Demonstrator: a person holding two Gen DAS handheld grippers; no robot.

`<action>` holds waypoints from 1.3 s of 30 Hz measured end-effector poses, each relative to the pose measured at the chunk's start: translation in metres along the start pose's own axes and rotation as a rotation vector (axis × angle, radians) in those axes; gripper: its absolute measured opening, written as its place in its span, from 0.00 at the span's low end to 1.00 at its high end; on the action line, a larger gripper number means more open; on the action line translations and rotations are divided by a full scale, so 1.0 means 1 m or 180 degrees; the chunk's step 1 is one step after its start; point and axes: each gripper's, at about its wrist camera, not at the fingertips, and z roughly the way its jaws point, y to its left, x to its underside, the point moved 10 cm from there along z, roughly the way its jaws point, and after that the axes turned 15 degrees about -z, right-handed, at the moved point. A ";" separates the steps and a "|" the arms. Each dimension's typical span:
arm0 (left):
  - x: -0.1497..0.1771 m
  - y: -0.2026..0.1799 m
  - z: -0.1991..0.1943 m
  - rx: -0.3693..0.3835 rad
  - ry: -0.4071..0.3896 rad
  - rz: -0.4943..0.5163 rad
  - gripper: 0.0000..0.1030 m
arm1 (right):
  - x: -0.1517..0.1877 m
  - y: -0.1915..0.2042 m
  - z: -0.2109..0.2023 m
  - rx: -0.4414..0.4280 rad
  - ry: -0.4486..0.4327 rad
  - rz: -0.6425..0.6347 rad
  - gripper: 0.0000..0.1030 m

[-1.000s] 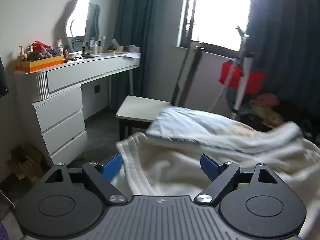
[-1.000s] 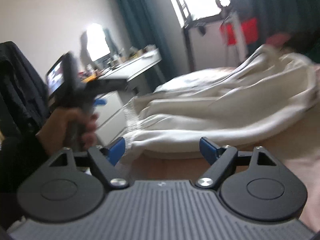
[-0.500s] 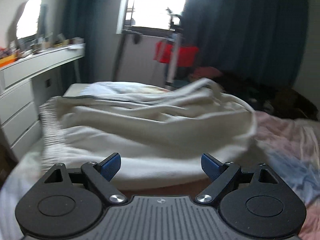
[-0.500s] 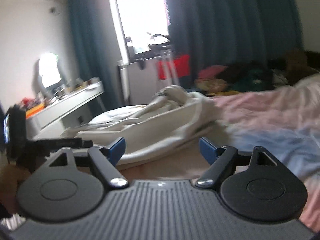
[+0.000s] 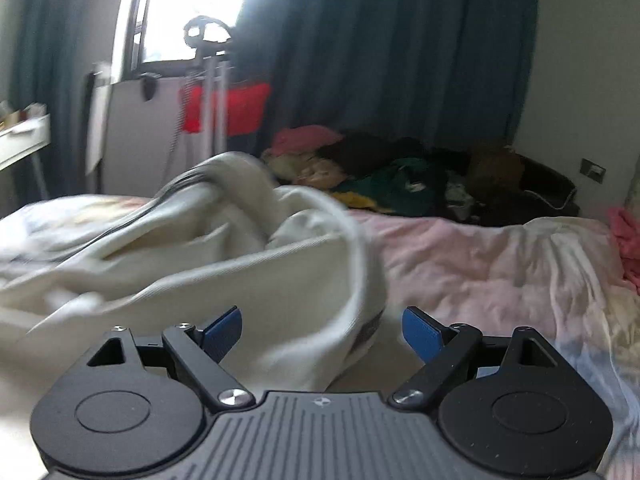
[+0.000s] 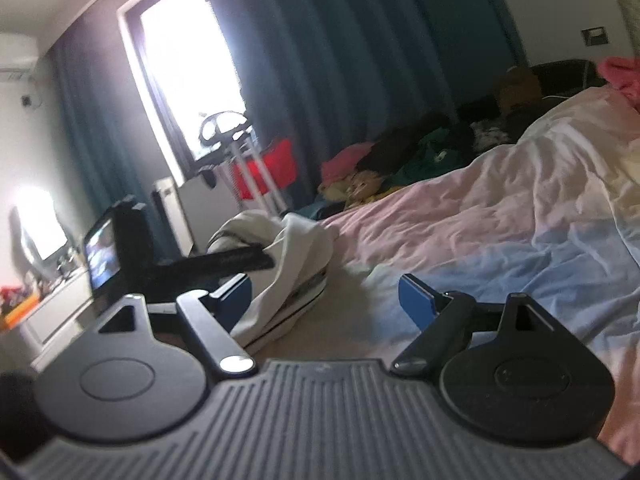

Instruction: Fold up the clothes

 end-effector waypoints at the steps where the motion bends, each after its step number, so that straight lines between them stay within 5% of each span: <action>1: -0.005 -0.007 0.015 -0.0013 -0.0009 0.0020 0.86 | 0.002 -0.005 0.007 0.0048 -0.0013 0.0018 0.78; 6: -0.022 -0.020 0.089 -0.0189 0.0005 0.0125 0.75 | 0.015 -0.025 0.031 0.0200 0.0041 0.0059 0.74; 9: -0.027 -0.027 0.114 -0.0124 0.0067 0.0163 0.55 | 0.022 -0.034 0.045 0.0258 0.0168 -0.0002 0.65; 11: -0.029 -0.035 0.114 -0.0064 0.0103 0.0248 0.20 | 0.025 -0.035 0.052 0.0296 0.0267 -0.0133 0.53; 13: -0.030 -0.042 0.114 -0.0003 0.0139 0.0333 0.09 | 0.026 -0.033 0.052 0.0309 0.0274 -0.0173 0.46; 15: -0.035 -0.051 0.101 0.0058 0.0097 0.0433 0.08 | 0.026 -0.032 0.051 0.0313 0.0263 -0.0208 0.32; 18: -0.041 -0.060 0.059 0.0190 0.0008 0.0591 0.07 | 0.022 -0.029 0.046 0.0353 0.0176 -0.0290 0.25; 24: -0.022 -0.041 -0.058 0.0429 -0.0065 0.0616 0.06 | 0.011 -0.022 0.029 0.0375 -0.0005 -0.0335 0.22; 30: 0.046 0.006 -0.152 0.0465 0.0178 0.0502 0.06 | 0.007 -0.005 0.012 0.0230 0.0063 -0.0278 0.22; 36: 0.109 0.057 -0.176 0.0291 0.0333 0.0334 0.04 | 0.012 0.010 0.004 0.0157 0.0192 -0.0332 0.22; 39: 0.115 0.066 -0.173 0.0299 0.0298 0.0147 0.06 | 0.016 0.013 0.002 0.0151 0.0225 -0.0357 0.22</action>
